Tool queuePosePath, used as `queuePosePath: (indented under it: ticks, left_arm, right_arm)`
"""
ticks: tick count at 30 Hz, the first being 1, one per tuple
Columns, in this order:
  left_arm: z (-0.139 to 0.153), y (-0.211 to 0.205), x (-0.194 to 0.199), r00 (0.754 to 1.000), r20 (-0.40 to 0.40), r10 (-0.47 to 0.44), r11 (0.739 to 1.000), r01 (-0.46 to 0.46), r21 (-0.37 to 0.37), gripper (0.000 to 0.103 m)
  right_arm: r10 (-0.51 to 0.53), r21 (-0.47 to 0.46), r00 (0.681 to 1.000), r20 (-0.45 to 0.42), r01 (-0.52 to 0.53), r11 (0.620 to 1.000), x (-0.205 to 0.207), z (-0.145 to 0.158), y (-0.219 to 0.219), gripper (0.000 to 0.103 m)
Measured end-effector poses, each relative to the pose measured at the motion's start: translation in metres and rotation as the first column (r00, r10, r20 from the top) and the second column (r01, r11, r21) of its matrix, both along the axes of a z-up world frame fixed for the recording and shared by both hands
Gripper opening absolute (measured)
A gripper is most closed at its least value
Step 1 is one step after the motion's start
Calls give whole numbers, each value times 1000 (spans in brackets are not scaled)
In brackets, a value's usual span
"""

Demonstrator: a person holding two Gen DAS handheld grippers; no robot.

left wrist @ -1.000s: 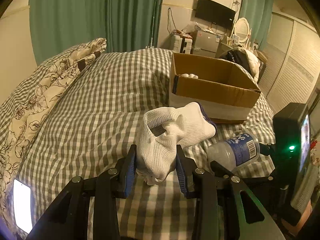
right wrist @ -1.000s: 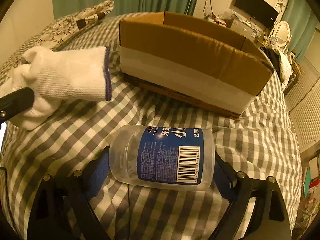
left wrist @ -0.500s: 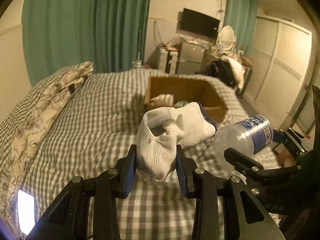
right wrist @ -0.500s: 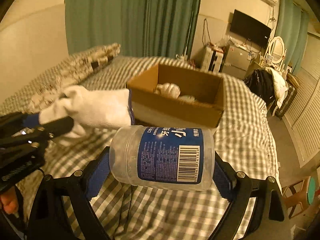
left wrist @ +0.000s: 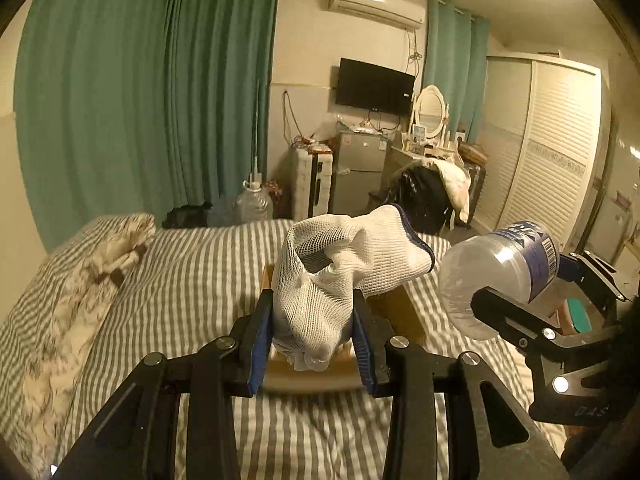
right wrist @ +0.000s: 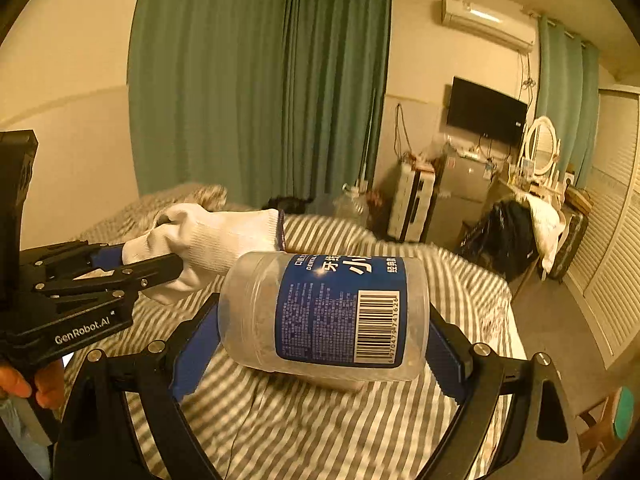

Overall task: Organize objects
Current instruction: 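Carry the sock and water bottle into the cardboard box and release both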

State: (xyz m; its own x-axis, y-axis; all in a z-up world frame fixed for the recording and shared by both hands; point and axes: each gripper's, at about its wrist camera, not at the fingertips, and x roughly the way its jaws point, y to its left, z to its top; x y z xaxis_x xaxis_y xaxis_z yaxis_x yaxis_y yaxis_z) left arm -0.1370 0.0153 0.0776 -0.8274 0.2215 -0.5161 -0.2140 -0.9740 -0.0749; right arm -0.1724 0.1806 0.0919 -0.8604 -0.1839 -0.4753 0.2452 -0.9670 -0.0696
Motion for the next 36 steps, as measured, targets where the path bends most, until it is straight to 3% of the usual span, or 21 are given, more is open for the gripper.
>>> queuePosePath:
  ticks: [5, 11, 17, 21, 24, 26, 28, 32, 36]
  left_arm:
    - [-5, 17, -56, 1000, 26, -2, 1000, 3, -7, 37]
    - [-42, 29, -127, 995, 104, 12, 1000, -11, -15, 37]
    - [-93, 36, -166, 983, 182, 18, 1000, -14, -25, 37]
    - [-119, 37, -176, 976, 215, 14, 999, -3, -52, 37]
    - [-129, 40, -180, 974, 225, 6, 997, 11, -72, 48]
    - [-130, 41, -181, 976, 216, 2, 997, 15, -76, 59]
    - [-125, 40, -177, 982, 189, 12, 997, 3, -76, 79]
    - [-105, 35, -169, 989, 142, 25, 997, -15, -71, 83]
    - [-72, 28, -150, 994, 97, 43, 998, -37, -57, 84]
  right_arm:
    - [-2, -39, 1000, 3, 2, 999, -51, 9, 9, 91]
    - [-33, -73, 999, 43, 37, 997, -125, -4, 19, 91]
    - [-46, -69, 990, 130, 55, 996, -185, -48, 18, 91]
    - [-46, -61, 983, 180, 58, 996, -199, -78, 11, 91]
    - [-37, -50, 976, 215, 49, 998, -209, -95, 7, 91]
    - [-27, -58, 974, 224, 41, 997, -214, -104, 8, 92]
    - [-49, -54, 978, 203, 61, 997, -214, -102, 10, 95]
    - [-94, -36, 980, 174, 102, 994, -207, -89, 16, 103]
    - [-120, -20, 984, 132, 123, 992, -186, -61, 17, 103]
